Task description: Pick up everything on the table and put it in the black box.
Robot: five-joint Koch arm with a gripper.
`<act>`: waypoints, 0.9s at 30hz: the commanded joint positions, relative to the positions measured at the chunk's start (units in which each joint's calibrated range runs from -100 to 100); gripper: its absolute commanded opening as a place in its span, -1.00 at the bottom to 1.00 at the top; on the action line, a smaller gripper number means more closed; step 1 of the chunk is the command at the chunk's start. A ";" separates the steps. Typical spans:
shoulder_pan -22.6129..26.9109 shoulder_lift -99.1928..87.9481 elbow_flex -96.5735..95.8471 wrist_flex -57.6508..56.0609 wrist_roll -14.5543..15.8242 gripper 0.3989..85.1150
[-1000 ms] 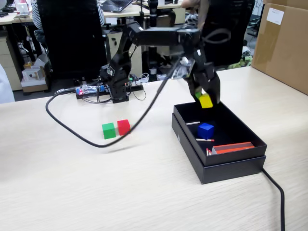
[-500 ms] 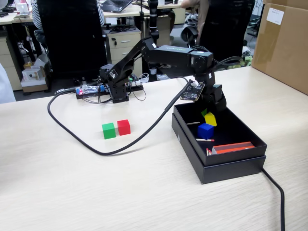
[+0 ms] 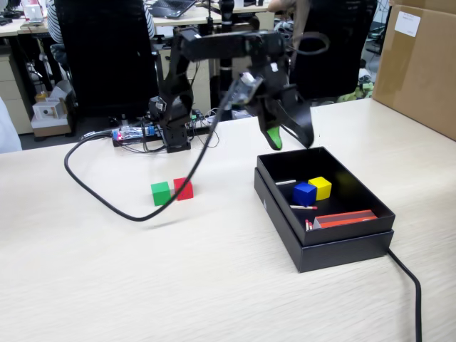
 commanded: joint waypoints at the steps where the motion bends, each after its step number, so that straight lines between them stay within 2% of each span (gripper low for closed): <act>1: -4.79 -19.23 -5.98 0.00 -2.00 0.01; 4: -9.91 -29.10 -17.86 0.00 -4.59 0.05; 5: -12.70 -31.97 -24.66 0.00 -6.45 0.12; 10: -19.34 -31.97 -39.26 3.45 -11.43 0.13; 18: -23.74 -18.89 -42.97 10.02 -14.55 0.12; 27: -24.37 -6.03 -42.07 13.39 -14.95 0.11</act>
